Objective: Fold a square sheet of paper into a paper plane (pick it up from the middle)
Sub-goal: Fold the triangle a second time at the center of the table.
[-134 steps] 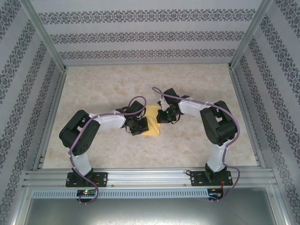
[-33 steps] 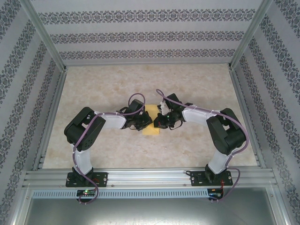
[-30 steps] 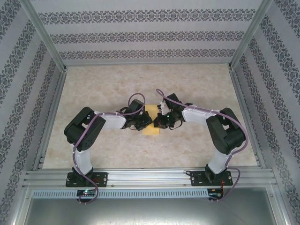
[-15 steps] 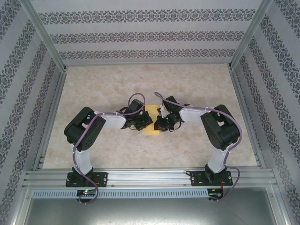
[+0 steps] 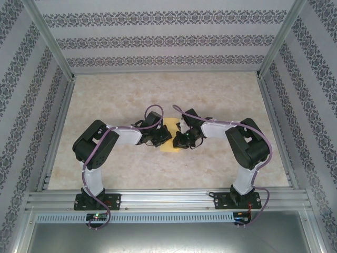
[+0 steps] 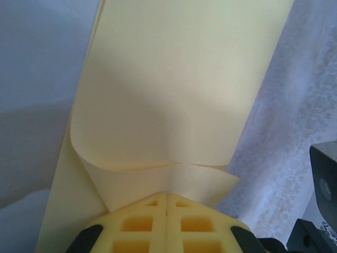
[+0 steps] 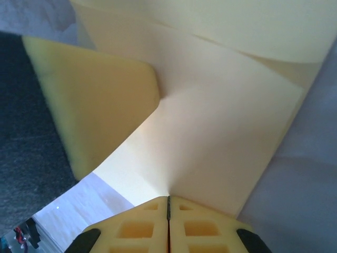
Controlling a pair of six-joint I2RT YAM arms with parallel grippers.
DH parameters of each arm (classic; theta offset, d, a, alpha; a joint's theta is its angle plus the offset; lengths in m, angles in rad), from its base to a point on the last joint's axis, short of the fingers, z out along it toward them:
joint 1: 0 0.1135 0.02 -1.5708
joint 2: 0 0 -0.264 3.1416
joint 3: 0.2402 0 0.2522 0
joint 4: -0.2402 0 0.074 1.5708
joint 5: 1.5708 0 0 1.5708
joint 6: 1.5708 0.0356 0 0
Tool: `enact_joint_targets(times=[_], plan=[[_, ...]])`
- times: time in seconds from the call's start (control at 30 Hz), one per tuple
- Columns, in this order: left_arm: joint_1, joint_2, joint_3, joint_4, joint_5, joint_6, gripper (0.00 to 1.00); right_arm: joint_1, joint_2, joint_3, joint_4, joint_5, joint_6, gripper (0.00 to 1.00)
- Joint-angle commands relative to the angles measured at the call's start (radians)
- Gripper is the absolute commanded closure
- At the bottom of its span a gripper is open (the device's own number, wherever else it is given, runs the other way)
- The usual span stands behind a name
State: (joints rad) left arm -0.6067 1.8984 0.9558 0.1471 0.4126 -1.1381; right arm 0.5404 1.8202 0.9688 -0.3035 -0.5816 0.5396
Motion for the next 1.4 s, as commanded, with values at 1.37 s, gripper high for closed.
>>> enact_joint_targets(times=[1.37], plan=[[0.001, 0.079, 0.01, -0.089, -0.014, 0.006, 1.0, -0.062, -0.114, -0.203, 0.185, -0.081, 0.099, 0.89]])
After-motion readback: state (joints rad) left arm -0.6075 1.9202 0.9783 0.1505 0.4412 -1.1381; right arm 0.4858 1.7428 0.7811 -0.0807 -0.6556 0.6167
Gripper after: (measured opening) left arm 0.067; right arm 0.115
